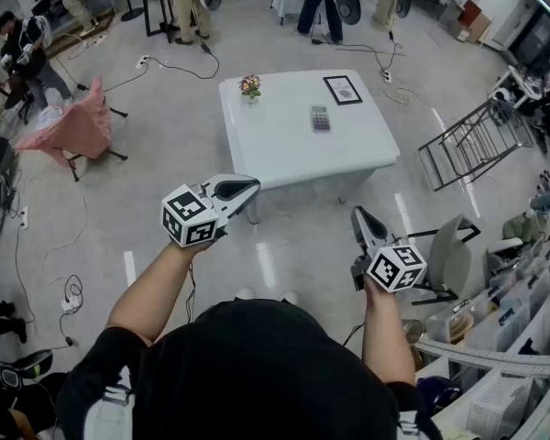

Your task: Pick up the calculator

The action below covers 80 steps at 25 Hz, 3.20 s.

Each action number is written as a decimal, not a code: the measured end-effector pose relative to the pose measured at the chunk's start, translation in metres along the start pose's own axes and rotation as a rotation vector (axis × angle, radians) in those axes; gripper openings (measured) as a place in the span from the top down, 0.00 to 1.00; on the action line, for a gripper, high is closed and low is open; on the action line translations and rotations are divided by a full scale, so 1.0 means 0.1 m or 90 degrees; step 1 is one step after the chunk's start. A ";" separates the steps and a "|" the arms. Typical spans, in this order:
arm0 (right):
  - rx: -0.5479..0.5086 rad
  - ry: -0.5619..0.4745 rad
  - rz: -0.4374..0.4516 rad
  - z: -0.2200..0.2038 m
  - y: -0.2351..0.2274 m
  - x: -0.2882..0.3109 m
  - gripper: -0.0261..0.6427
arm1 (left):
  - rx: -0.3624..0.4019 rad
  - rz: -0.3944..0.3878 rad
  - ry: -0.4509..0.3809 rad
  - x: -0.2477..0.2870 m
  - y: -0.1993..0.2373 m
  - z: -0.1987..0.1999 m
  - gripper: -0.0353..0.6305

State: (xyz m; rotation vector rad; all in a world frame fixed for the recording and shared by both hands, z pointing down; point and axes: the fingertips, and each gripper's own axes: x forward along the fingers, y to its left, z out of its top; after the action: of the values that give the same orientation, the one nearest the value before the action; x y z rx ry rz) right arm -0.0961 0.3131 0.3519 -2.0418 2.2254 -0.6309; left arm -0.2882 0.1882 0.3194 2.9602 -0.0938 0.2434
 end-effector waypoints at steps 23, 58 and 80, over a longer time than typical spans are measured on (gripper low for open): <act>-0.014 -0.030 0.014 0.30 -1.10 -0.23 0.80 | -0.006 0.039 0.009 0.98 -0.18 0.08 0.92; 0.005 0.028 0.027 0.42 -1.95 0.85 0.66 | -0.070 0.054 0.038 1.85 0.90 -0.11 0.92; -0.002 0.017 -0.041 0.70 -1.67 1.95 0.66 | -0.099 -0.011 0.027 1.73 2.32 -0.03 0.92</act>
State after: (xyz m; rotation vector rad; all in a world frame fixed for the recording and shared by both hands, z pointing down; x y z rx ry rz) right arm 0.0590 0.0995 0.3877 -2.1256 2.1843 -0.6658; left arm -0.1355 -0.0479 0.3896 2.7986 -0.0780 0.2840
